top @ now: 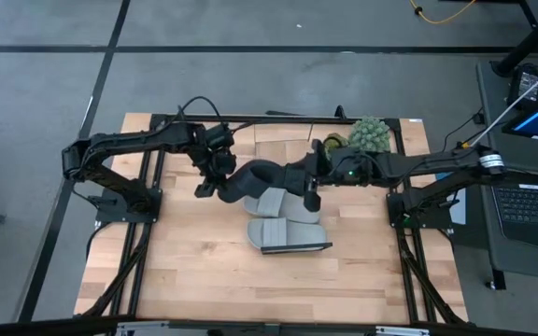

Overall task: Pick and place slides into the shelf
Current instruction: Put the black slipper on the shelf

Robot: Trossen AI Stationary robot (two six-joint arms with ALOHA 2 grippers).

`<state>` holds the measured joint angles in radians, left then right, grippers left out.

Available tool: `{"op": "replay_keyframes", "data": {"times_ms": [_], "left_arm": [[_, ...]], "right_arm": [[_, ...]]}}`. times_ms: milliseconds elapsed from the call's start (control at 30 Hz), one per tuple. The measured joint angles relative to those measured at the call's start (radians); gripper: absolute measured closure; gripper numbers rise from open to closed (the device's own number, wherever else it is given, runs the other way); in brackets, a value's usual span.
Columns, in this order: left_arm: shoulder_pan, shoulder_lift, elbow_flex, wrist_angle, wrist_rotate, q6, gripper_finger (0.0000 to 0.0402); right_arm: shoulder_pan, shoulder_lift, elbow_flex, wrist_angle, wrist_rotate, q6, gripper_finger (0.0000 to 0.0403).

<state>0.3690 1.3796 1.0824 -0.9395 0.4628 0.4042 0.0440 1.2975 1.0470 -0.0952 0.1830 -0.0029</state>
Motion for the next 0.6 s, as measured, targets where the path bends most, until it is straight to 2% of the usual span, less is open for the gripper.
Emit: {"op": "replay_keyframes", "data": {"times_ms": [367,533,600], "left_arm": [[-0.039,0.000,0.000,-0.014,-0.008,0.000,0.0344],[-0.039,0.000,0.000,-0.014,-0.008,0.002,0.0344],[-0.039,0.000,0.000,-0.014,-0.008,0.002,0.0344]], "right_arm": [[-0.030,0.055,0.000,0.030,-0.002,0.077,0.0227],[-0.035,0.070,0.000,0.060,-0.122,0.074,0.0229],[-0.035,0.070,0.000,0.065,-0.129,0.076,0.0229]]}}
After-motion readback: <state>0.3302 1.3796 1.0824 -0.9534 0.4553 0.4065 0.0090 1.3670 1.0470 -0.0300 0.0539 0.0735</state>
